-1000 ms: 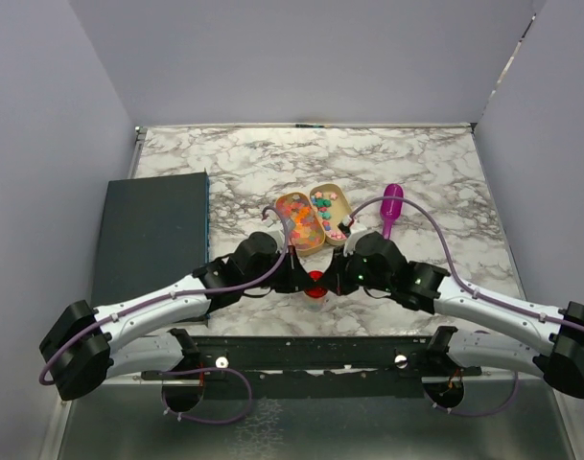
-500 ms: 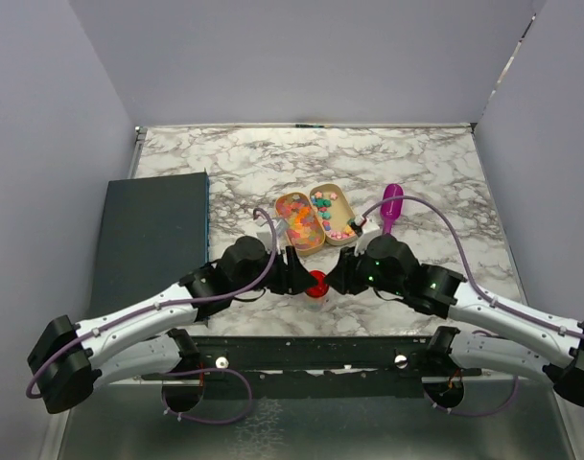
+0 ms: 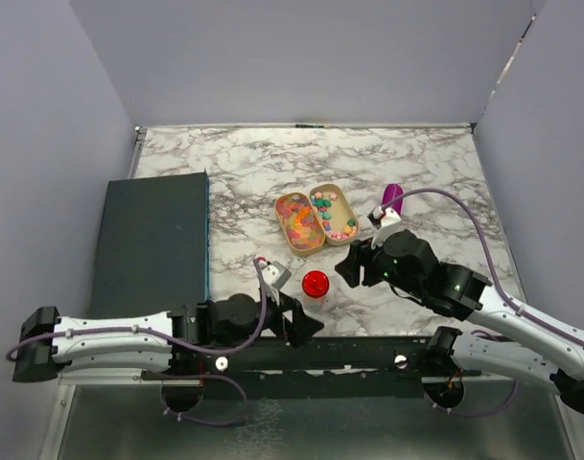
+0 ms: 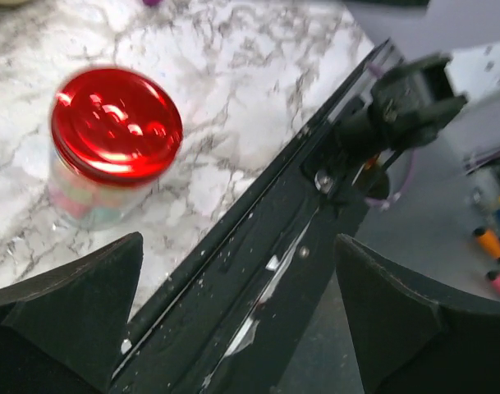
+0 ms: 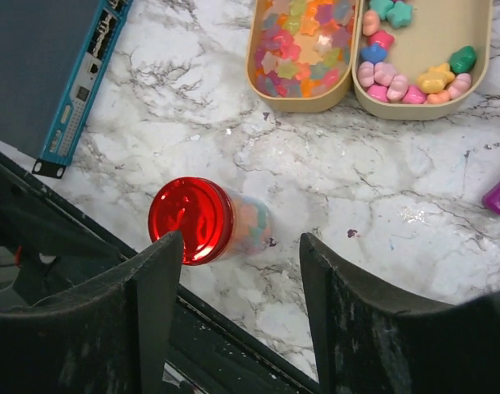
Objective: Pack the candies
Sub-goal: Screw the bottle lid onto the packing bottle.
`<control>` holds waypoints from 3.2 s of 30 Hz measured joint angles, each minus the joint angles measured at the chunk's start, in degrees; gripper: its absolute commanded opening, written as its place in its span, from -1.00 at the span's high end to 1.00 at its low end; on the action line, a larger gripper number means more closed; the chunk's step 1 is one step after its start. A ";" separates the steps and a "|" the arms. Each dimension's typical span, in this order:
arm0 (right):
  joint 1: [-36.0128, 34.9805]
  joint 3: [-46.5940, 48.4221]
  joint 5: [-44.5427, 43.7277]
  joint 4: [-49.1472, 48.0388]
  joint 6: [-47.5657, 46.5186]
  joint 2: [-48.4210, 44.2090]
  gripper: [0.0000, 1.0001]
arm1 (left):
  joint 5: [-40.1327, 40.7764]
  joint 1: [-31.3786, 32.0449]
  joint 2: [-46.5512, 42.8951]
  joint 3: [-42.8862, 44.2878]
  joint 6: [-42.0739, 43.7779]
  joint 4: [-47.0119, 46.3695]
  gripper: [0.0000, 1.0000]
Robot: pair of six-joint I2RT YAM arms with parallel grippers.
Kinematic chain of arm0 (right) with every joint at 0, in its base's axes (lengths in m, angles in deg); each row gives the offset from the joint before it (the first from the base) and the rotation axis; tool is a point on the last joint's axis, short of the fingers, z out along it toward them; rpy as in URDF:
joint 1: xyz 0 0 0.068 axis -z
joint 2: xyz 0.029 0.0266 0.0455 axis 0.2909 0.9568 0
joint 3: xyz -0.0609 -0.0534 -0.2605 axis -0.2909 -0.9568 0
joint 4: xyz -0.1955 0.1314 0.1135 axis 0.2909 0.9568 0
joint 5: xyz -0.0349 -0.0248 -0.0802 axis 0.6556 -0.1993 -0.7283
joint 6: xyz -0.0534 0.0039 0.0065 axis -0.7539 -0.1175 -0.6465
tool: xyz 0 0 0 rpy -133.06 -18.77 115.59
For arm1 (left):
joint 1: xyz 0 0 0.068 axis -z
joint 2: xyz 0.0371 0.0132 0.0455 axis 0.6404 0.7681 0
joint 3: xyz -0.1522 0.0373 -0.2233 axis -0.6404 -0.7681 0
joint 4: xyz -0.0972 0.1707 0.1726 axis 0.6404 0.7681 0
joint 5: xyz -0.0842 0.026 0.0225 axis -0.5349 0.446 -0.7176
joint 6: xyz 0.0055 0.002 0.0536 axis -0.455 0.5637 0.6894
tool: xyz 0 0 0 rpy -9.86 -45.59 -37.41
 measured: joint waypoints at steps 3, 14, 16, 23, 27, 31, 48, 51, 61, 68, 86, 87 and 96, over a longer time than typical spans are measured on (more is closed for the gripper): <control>0.00 0.33 -1.29 1.20 -0.94 -0.04 -0.29 | 10.38 10.25 1.38 -3.50 1.64 -2.32 -0.98; 0.00 0.07 -2.36 2.82 -1.97 0.20 -0.36 | 37.46 22.01 17.57 -13.11 7.34 -22.21 -0.98; 0.00 -0.28 -2.34 2.60 -1.99 0.61 -0.36 | 39.52 22.03 20.96 -15.37 8.66 -27.50 -0.98; 0.02 -2.29 -2.16 1.99 -1.99 2.19 -0.38 | 41.11 19.19 35.12 -17.90 14.82 -46.71 -0.98; 0.22 -2.75 -1.92 1.03 -2.01 2.27 -0.39 | 40.30 16.55 43.41 -18.12 17.73 -58.18 -0.98; 0.63 -2.91 -1.57 0.00 -2.08 2.71 -0.39 | 37.77 13.97 52.24 -18.08 20.33 -68.83 -0.98; 4.20 -3.04 4.52 -4.39 -3.54 6.51 -0.40 | 30.14 7.72 71.47 -12.96 28.76 -86.12 -0.98; 4.94 -3.04 6.99 -5.73 -3.91 7.69 -0.39 | 27.93 6.12 72.26 -11.56 29.59 -86.14 -0.95; 8.57 -3.04 16.52 -9.88 -5.38 12.66 -0.04 | 20.92 1.36 74.03 -8.44 31.56 -86.29 -0.38; 11.37 -3.06 22.21 -12.37 -6.12 14.95 0.16 | 14.62 -1.57 74.31 -8.09 32.39 -86.47 0.03; 13.64 -4.96 28.22 -14.95 -6.54 15.32 0.80 | 2.03 -7.56 75.23 -7.39 31.93 -86.71 0.26; 13.77 -4.98 28.22 -14.93 -6.58 15.26 0.84 | 2.01 -7.58 75.23 -7.39 31.87 -86.71 0.26; 13.86 -9.68 28.26 -16.94 -5.01 9.73 0.99 | 1.75 -7.89 75.38 -7.26 32.20 -86.73 0.29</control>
